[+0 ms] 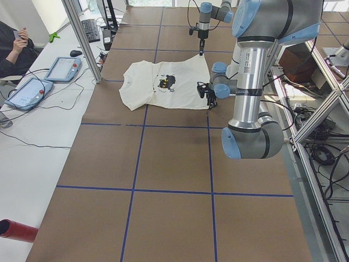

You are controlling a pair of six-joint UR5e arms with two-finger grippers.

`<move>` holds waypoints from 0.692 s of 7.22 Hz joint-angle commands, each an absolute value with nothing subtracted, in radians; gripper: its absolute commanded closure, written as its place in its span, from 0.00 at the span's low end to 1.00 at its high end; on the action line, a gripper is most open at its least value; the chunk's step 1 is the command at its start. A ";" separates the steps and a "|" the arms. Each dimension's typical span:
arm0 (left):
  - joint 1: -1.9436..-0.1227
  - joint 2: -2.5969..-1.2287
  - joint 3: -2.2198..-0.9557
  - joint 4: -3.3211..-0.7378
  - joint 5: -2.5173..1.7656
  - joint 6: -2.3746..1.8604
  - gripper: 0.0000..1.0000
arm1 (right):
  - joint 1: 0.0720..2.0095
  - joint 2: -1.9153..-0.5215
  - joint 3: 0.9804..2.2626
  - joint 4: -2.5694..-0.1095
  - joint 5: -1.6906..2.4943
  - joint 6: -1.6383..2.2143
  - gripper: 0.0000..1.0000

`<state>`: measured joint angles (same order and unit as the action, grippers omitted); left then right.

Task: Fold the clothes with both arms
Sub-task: 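Close both grippers on the hem corners nearest the robot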

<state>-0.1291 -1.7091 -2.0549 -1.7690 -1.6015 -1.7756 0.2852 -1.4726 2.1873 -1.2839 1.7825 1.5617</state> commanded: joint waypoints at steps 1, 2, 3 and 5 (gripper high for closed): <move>-0.132 -1.688 -2.065 -1.766 -1.601 -1.775 0.59 | 0.285 -1.471 2.189 -1.284 1.782 1.562 1.00; -0.133 -1.674 -2.072 -1.763 -1.601 -1.775 0.55 | 0.287 -1.471 2.189 -1.284 1.782 1.562 1.00; -0.135 -1.667 -2.072 -1.763 -1.601 -1.773 0.53 | 0.287 -1.471 2.191 -1.284 1.782 1.562 1.00; -0.130 -1.672 -2.072 -1.763 -1.601 -1.773 0.53 | 0.293 -1.473 2.192 -1.284 1.784 1.562 1.00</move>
